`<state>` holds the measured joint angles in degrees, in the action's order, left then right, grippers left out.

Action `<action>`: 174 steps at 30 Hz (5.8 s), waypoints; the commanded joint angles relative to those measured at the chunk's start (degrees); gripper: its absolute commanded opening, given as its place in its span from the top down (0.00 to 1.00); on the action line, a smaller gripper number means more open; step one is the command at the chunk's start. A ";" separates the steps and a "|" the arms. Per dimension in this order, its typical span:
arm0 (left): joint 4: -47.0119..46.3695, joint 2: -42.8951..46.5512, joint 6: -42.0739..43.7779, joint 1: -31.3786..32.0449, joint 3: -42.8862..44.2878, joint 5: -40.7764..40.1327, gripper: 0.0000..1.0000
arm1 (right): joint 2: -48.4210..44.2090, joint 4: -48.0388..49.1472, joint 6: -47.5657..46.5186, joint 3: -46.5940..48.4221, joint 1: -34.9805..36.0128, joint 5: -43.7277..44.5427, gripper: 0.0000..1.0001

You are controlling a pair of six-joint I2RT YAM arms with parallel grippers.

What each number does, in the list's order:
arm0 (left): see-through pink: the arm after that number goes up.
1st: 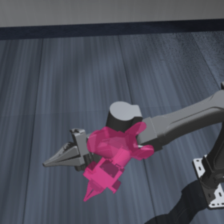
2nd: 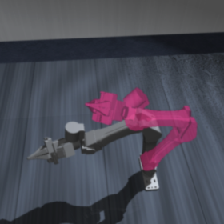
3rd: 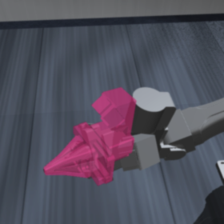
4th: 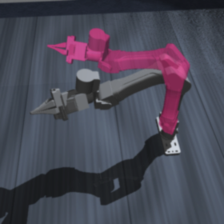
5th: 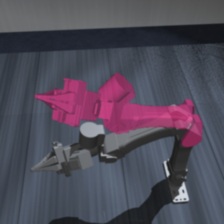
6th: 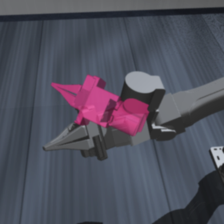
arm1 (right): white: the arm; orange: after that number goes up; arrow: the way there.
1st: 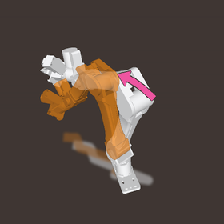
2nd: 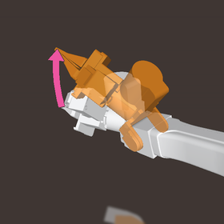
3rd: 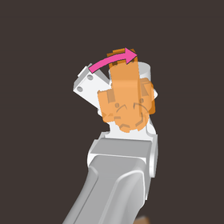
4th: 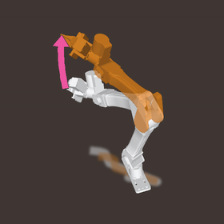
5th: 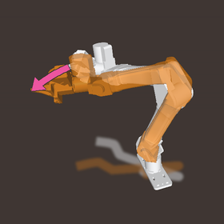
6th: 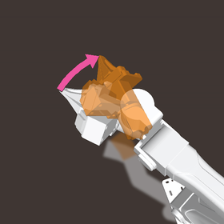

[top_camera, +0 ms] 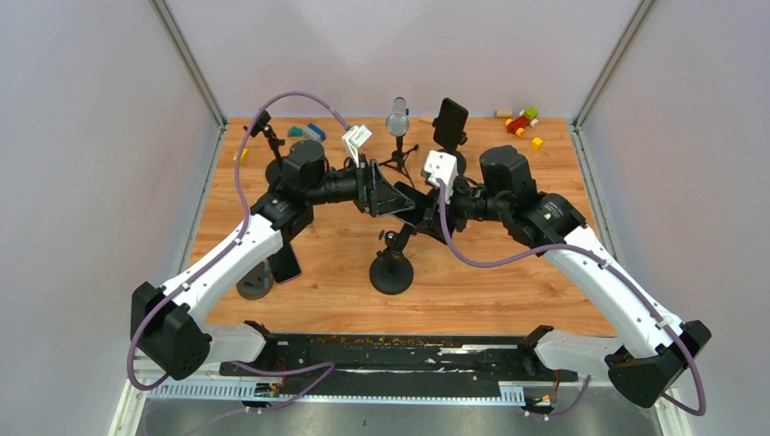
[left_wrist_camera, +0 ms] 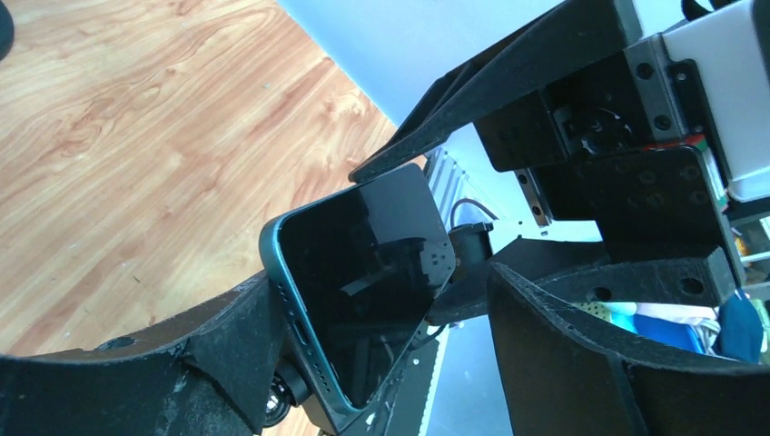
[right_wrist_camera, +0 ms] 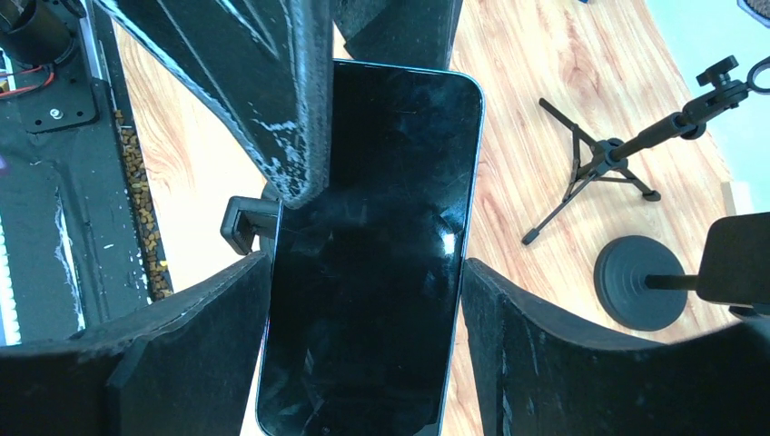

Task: Place the phone on the phone stand
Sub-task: Pick up the phone at the center of the board.

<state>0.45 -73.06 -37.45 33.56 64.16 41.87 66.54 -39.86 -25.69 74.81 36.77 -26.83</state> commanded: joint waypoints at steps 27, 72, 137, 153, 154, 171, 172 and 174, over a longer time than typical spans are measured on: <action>-14.53 -1.41 -13.38 -1.32 -6.51 3.94 1.00 | -1.94 6.29 -4.60 -0.27 3.04 5.50 0.82; -44.33 12.75 -13.06 -3.68 -21.14 2.91 1.00 | -0.83 23.63 23.09 -12.69 -16.24 -40.73 0.33; 65.17 1.51 71.02 -1.83 29.83 4.39 0.07 | -0.63 -2.28 -1.96 -0.85 -6.33 -32.22 1.00; 74.12 -4.27 71.47 6.91 32.06 -2.32 0.22 | 4.91 -3.21 -4.28 4.01 1.40 -27.20 1.00; 74.09 -4.46 71.43 7.02 31.68 -2.52 0.25 | 4.91 -3.22 -4.16 4.17 1.60 -26.98 1.00; 74.93 -5.54 70.91 7.83 29.16 -2.92 0.64 | 4.52 -3.21 -3.84 5.27 2.77 -22.99 1.00; 75.00 -5.53 70.86 7.83 29.08 -2.97 0.66 | 4.55 -3.17 -3.83 5.53 2.82 -22.74 1.00; 75.19 -5.45 70.71 7.86 29.01 -2.94 0.71 | 4.56 -3.20 -3.84 6.00 2.94 -22.49 1.00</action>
<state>74.70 -78.78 33.30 41.17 93.30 38.46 72.01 -45.47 -28.64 76.64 39.11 -48.69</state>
